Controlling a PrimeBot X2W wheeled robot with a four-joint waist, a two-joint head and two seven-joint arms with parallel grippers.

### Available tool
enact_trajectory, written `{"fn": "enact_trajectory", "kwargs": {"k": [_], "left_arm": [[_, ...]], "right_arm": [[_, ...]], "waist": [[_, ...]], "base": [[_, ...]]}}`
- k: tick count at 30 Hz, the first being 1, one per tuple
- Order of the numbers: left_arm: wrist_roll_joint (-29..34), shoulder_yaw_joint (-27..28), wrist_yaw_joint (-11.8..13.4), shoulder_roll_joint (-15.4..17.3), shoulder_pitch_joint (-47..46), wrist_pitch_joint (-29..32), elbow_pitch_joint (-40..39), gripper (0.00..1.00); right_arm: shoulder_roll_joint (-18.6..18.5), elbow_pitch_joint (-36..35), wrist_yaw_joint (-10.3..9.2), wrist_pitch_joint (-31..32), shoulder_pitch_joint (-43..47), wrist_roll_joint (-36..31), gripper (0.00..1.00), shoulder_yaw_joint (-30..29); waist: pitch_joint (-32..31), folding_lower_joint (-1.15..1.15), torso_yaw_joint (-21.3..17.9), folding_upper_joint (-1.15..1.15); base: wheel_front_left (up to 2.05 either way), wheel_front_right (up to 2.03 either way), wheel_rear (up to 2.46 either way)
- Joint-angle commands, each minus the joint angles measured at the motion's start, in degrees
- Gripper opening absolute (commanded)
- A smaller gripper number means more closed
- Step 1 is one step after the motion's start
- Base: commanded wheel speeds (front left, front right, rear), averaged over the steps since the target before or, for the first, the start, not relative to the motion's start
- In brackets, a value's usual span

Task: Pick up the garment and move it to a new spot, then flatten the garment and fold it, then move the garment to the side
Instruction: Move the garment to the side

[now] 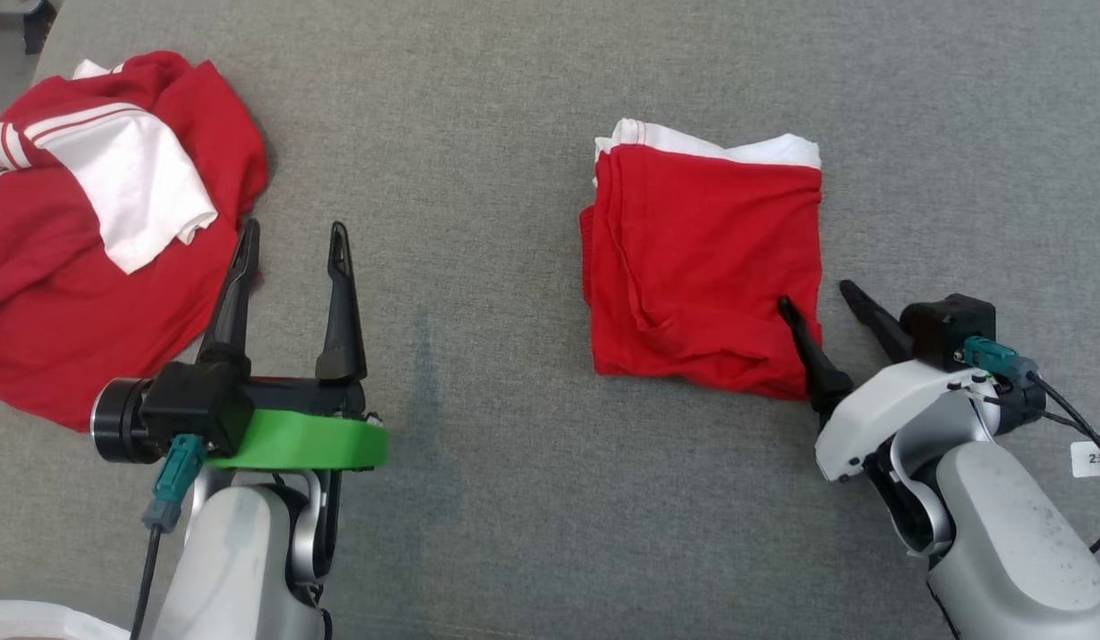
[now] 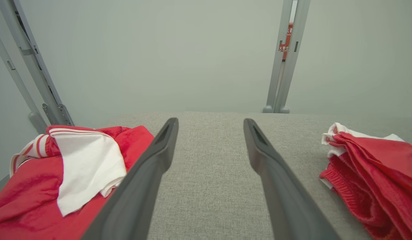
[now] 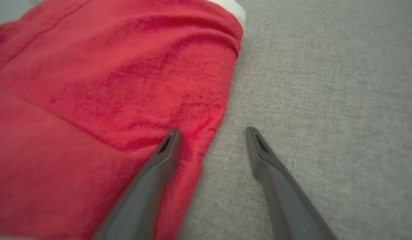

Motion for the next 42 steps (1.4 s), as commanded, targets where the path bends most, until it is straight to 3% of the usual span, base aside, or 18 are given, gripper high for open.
{"fn": "enact_trajectory", "kwargs": {"k": [1,2,3,4,5,6,15,21,28,34,42], "left_arm": [[0.26,0.13,-0.22,-0.31,-1.03,-0.27,-0.08,1.00],[0.47,0.29,-0.39,-0.34,-1.19,-0.27,-0.01,1.00],[0.64,0.43,-0.48,-0.37,-1.33,-0.27,0.03,1.00],[0.80,0.66,-0.55,-0.39,-1.33,-0.27,0.08,1.00],[0.97,0.83,-0.56,-0.40,-1.25,-0.28,0.09,1.00],[1.34,1.03,-0.67,-0.40,-1.08,-0.28,0.12,1.00],[3.17,1.72,-1.70,0.19,-0.28,-0.23,0.05,1.00],[4.94,0.95,-2.73,1.78,-0.92,-0.22,-1.13,1.00],[6.95,-2.88,-4.76,2.64,-2.80,1.25,-4.73,1.00],[7.85,-6.40,-5.92,2.29,-7.01,3.73,-8.25,1.00],[8.76,-9.81,-7.06,2.50,-12.67,4.36,-10.06,1.00]], "right_arm": [[-0.17,1.65,0.01,1.14,-0.68,0.97,1.00,1.08],[-0.11,2.72,0.01,1.67,-0.78,1.52,1.00,1.92],[-0.05,3.37,0.01,2.46,-0.75,2.11,0.84,2.69],[-0.15,4.07,0.02,3.10,-0.79,2.65,0.56,3.52],[-0.11,4.43,0.02,3.49,-0.84,3.28,0.35,4.05],[-0.22,4.60,0.03,3.58,-0.88,3.81,0.00,4.69],[-2.93,2.59,-0.04,-1.07,-3.79,7.70,0.00,8.23],[-5.25,3.28,-0.04,-4.10,-5.38,9.91,0.00,10.53],[-11.78,5.47,-0.04,-6.35,-9.48,13.60,0.00,12.84],[-19.48,10.21,-0.03,-7.44,-17.23,16.52,0.00,11.21],[-29.80,21.28,-0.03,-8.69,-27.41,16.79,0.00,4.15]], "waist": [[1.47,0.00,1.29,0.00],[1.46,0.00,1.16,0.00],[1.41,0.00,0.99,0.00],[1.32,0.00,0.76,0.00],[1.17,0.00,0.53,0.00],[0.94,0.00,0.20,0.00],[-0.27,0.00,-5.34,0.00],[0.80,0.00,-13.40,0.00],[5.34,0.00,-21.63,0.00],[12.28,0.00,-22.68,0.00],[19.53,0.00,-19.37,0.00]], "base": [[0.00,0.00,0.00],[0.00,0.00,0.00],[0.00,0.00,0.00],[0.00,0.00,0.00],[0.00,0.00,0.00],[0.00,0.00,0.00],[0.00,0.00,0.00],[0.00,0.00,0.00],[0.00,0.00,0.00],[0.00,0.00,0.00],[0.00,0.00,0.00]]}}
